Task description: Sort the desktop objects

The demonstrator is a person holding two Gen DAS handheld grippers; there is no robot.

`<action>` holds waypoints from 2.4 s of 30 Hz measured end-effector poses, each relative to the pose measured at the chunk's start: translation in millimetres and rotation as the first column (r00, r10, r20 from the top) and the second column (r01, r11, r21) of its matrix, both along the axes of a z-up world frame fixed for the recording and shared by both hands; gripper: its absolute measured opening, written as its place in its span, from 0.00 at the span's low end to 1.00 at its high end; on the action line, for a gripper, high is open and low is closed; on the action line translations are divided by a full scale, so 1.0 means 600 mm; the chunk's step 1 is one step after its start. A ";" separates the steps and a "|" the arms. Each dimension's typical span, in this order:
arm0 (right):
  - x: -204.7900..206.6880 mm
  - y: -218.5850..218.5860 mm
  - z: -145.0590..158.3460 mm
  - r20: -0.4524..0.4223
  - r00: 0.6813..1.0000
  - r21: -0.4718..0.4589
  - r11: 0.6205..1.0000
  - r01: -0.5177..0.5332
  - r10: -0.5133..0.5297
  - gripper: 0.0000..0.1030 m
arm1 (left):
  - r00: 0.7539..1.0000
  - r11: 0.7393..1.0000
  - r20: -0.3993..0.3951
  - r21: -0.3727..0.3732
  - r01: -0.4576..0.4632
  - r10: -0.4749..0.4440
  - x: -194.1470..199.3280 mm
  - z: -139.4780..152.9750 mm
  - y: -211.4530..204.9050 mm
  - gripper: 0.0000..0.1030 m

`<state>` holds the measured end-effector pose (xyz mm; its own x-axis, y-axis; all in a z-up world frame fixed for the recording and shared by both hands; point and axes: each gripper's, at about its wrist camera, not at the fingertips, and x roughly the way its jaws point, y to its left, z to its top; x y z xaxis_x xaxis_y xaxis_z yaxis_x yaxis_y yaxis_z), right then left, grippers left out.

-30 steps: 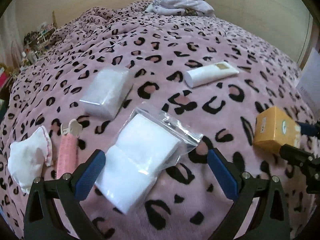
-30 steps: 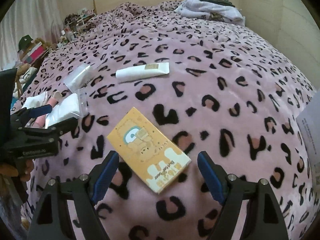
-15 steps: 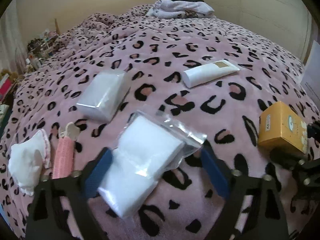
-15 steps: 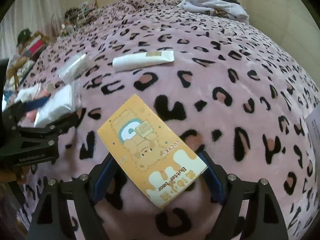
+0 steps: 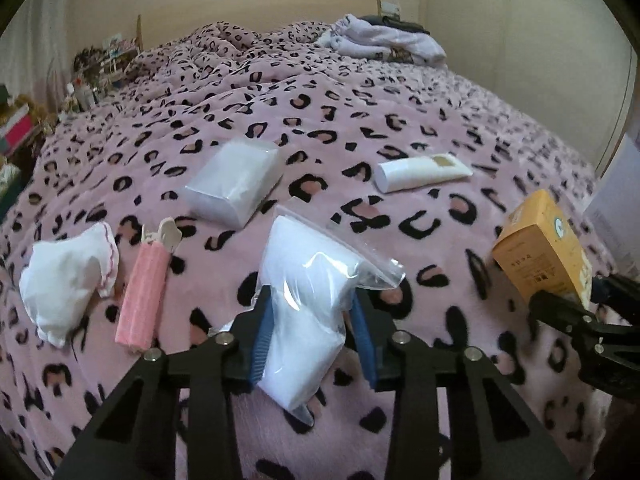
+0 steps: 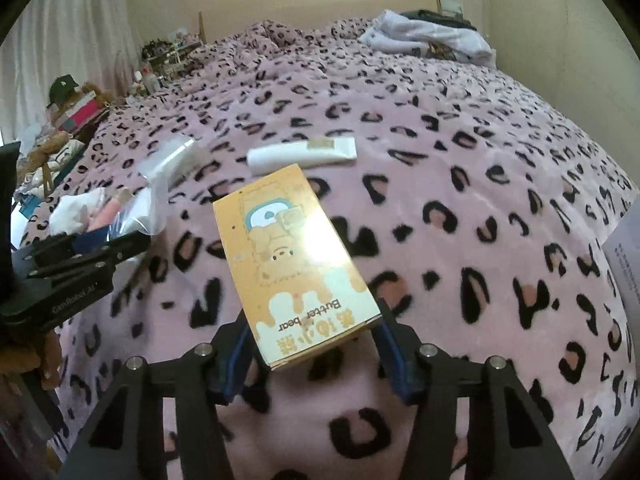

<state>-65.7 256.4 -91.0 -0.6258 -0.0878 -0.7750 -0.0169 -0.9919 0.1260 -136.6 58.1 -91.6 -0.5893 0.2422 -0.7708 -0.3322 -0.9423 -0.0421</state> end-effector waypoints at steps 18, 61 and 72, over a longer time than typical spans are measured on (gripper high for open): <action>0.059 -0.025 0.073 -0.091 0.996 -0.044 0.999 -0.023 0.019 0.54 | 0.997 0.989 -0.035 0.137 -0.063 0.068 0.089 0.087 -0.034 0.33; 0.225 0.126 0.159 -0.136 0.977 -0.047 0.986 0.161 -0.166 0.54 | 0.997 0.993 -0.045 0.098 0.065 -0.061 0.240 0.189 0.183 0.33; 0.253 0.189 0.175 -0.141 0.964 -0.035 0.974 0.224 -0.227 0.54 | 0.991 0.988 -0.056 0.091 0.125 -0.120 0.246 0.208 0.248 0.33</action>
<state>86.4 370.0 13.7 -0.7352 0.0551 -0.6756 -0.2203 -0.9620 0.1613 10.8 206.9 33.1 -0.5882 0.3853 -0.7110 -0.4492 -0.8868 -0.1090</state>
